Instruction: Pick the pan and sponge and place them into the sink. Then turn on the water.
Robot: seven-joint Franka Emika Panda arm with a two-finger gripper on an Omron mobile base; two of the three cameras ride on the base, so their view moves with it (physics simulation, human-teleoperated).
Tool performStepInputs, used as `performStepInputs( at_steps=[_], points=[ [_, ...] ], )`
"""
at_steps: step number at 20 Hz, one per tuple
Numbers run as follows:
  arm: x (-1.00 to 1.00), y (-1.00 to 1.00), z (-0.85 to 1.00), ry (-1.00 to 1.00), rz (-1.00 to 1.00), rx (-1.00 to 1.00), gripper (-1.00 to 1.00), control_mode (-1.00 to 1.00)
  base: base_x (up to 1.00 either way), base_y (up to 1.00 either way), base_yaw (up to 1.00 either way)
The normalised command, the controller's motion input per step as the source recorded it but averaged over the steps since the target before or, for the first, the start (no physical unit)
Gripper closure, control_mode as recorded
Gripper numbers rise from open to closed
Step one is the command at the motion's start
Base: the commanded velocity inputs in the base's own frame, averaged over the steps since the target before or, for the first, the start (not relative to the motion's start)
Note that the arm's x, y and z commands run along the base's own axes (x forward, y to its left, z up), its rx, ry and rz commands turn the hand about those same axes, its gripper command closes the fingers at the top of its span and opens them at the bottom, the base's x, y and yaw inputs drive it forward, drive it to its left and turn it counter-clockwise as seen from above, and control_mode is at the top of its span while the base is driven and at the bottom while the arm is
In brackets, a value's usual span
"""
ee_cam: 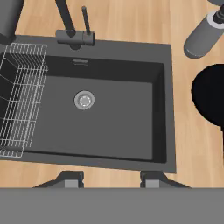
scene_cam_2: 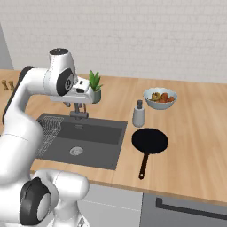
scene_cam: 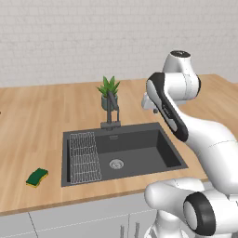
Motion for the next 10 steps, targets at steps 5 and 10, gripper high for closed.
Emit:
performStepInputs(
  at_steps=[5,10],
  points=[
    [-0.16,-0.18,0.0,-0.03,0.0,0.0,-1.0,-1.0,0.0,0.0,0.0],
    [-0.21,-0.75,-0.06,-0.02,-0.03,0.0,-1.0,-1.0,0.0,0.0,0.0]
  ],
)
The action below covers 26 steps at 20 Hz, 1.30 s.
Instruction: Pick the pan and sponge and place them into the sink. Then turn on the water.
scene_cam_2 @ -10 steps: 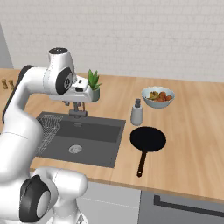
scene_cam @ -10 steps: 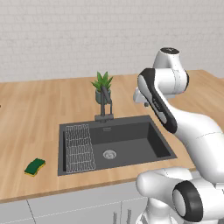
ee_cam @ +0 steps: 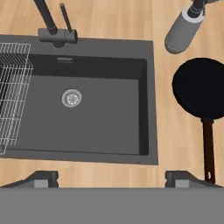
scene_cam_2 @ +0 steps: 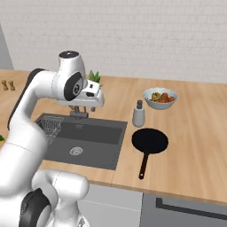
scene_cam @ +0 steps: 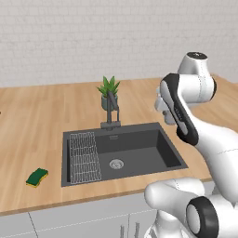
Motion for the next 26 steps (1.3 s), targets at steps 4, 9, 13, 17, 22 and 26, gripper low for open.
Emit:
performStepInputs(
  at_steps=[4,9,13,17,22,26],
  points=[
    [-0.38,-0.78,-0.3,0.0,-0.1,0.0,-1.0,-1.0,0.0,0.0,0.0],
    [-0.46,-0.82,-0.43,0.0,-0.11,0.0,-1.0,-1.0,0.0,0.0,0.0],
    [-0.21,-0.7,-0.43,0.0,-0.03,0.0,-1.0,-1.0,0.0,0.0,0.0],
    [0.0,-0.38,-0.42,0.0,0.02,0.0,-1.0,-1.0,0.0,0.0,0.0],
    [0.05,-0.4,-0.49,0.0,0.03,0.0,-1.0,-1.0,0.0,0.0,0.0],
    [0.11,-0.53,-0.46,0.0,0.01,0.0,-1.0,-1.0,0.0,0.0,0.0]
  ],
)
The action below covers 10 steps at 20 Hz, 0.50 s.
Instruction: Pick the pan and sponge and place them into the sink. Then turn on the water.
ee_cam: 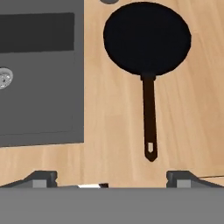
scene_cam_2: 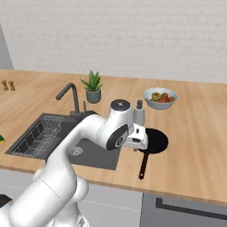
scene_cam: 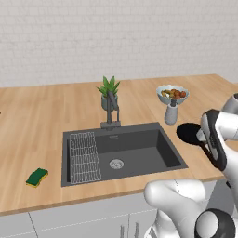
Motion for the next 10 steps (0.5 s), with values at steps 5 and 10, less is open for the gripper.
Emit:
performStepInputs(
  at_steps=[5,10],
  points=[
    [0.11,-0.35,-0.38,0.06,0.0,0.0,-1.0,-1.0,0.0,0.0,0.0],
    [0.12,-0.28,-0.37,0.05,0.0,0.0,-1.0,-1.0,0.0,0.0,0.0]
  ],
)
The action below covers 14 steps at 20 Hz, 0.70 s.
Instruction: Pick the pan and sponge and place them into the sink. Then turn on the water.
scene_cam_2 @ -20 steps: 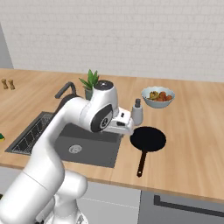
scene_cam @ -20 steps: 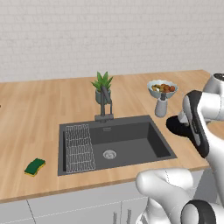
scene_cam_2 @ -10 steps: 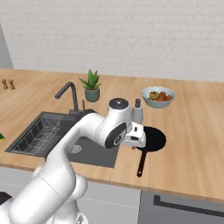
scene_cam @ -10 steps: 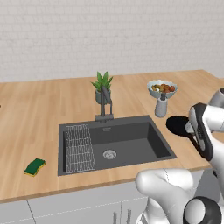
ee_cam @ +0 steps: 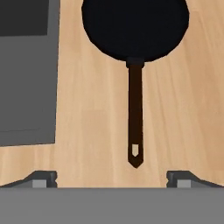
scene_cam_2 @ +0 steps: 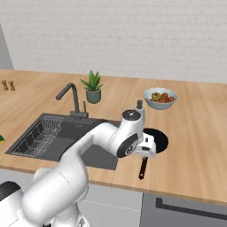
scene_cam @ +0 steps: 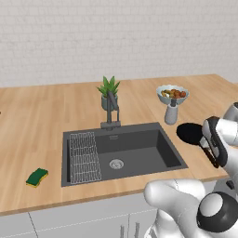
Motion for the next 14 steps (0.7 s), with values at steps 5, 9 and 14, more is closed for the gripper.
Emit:
performStepInputs(
  at_steps=[5,9,14],
  points=[
    [0.2,-0.21,-0.3,0.03,0.0,0.0,-1.0,-1.0,0.0,0.0,0.0],
    [0.26,-0.04,-0.33,0.0,0.0,0.0,-1.0,-1.0,0.0,0.0,0.0],
    [0.25,-0.13,-0.32,0.0,0.0,0.0,-1.0,-1.0,0.0,0.0,0.0]
  ],
)
